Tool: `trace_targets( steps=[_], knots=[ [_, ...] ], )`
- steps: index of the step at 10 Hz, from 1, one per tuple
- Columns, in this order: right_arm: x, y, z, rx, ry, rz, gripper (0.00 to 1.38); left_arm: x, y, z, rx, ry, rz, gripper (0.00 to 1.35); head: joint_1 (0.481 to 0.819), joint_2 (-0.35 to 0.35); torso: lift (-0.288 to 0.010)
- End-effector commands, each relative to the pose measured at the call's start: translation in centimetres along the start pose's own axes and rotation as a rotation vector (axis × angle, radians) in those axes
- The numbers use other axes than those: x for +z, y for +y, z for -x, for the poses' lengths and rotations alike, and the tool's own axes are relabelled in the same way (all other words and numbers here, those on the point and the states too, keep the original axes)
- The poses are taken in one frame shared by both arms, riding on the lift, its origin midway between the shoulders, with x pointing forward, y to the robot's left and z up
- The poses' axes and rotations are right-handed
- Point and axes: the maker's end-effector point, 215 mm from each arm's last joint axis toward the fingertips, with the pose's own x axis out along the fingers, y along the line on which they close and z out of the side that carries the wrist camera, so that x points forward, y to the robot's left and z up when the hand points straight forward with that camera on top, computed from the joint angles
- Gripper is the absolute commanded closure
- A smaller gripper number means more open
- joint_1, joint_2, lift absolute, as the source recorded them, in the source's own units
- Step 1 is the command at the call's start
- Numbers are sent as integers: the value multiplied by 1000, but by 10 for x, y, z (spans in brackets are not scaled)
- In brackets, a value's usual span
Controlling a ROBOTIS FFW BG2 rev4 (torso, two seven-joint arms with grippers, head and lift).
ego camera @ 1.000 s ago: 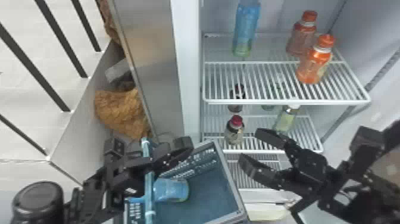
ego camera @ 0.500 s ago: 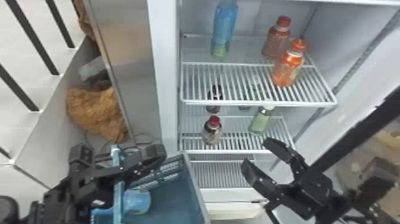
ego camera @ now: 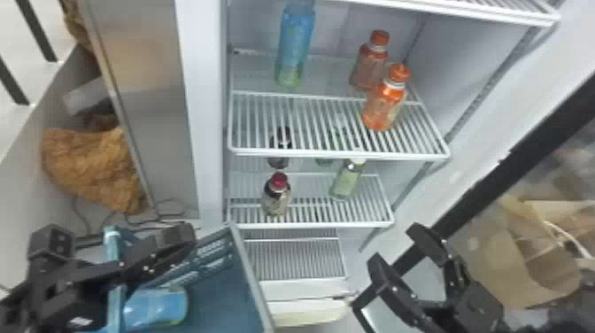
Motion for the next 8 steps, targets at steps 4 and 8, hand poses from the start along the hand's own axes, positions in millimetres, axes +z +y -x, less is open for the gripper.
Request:
trace_targets(
  steps=[4,8],
  knots=[
    [1,-4,44,-84,11,41,133,-1,-2,8,8,-19,-10,1199,695,-289,-10],
    [3,-3,67,-110,48,85,134,-2,0,16,20,-39,-12,1199,695,-321,-10]
  ],
)
